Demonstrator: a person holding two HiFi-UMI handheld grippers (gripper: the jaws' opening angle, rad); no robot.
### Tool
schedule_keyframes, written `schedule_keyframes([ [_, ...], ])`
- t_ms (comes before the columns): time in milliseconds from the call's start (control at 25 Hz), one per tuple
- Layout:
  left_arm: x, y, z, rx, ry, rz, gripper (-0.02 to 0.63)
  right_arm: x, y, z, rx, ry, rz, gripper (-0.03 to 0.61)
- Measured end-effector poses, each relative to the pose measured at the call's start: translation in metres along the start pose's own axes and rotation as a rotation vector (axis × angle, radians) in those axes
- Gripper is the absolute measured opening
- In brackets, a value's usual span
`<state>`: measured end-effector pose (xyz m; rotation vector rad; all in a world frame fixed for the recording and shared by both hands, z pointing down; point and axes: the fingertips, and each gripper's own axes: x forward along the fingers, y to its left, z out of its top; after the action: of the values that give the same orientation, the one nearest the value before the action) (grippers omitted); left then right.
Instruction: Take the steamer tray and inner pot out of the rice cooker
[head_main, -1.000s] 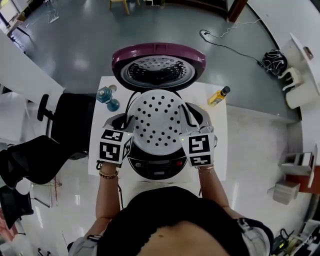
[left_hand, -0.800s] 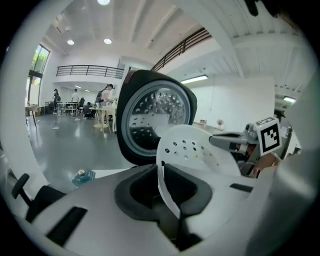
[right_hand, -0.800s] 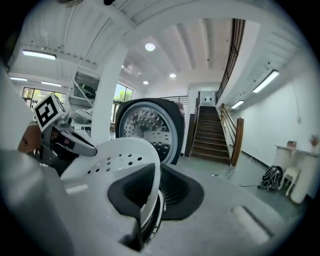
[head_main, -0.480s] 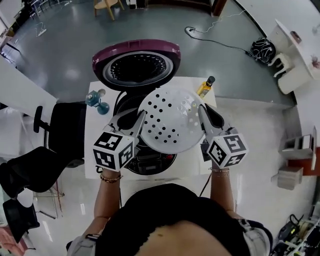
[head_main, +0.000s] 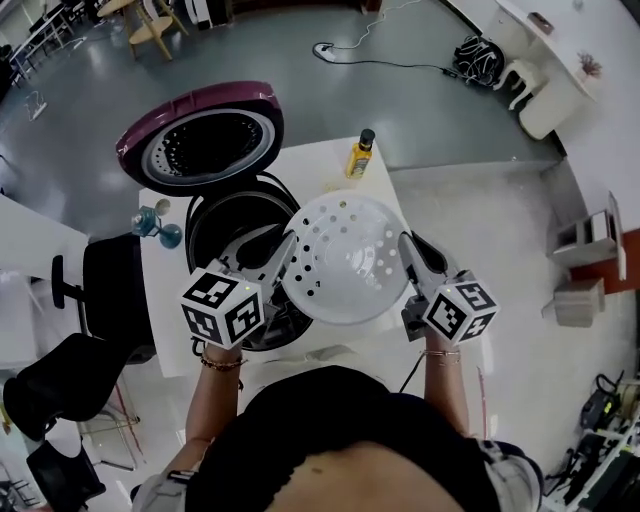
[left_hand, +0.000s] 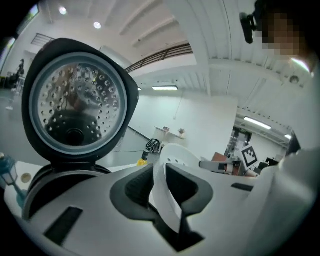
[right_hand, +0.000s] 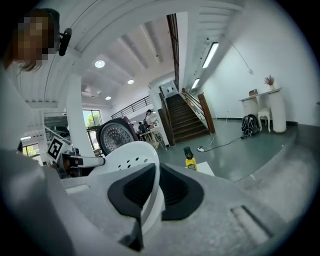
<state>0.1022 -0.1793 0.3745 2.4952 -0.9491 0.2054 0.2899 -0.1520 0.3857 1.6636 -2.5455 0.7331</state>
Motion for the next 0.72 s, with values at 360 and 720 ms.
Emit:
schedule_keyframes([
  [360, 0.024, -0.025, -0.023, -0.012, 0.074, -0.052, 0.061, -0.025, -0.029, -0.021, 0.103, 0.021, -0.053, 0.031],
  [720, 0.066, -0.116, -0.055, 0.064, 0.118, -0.078, 0.066, -0.084, -0.106, -0.040, 0.240, 0.043, -0.045, 0.032],
])
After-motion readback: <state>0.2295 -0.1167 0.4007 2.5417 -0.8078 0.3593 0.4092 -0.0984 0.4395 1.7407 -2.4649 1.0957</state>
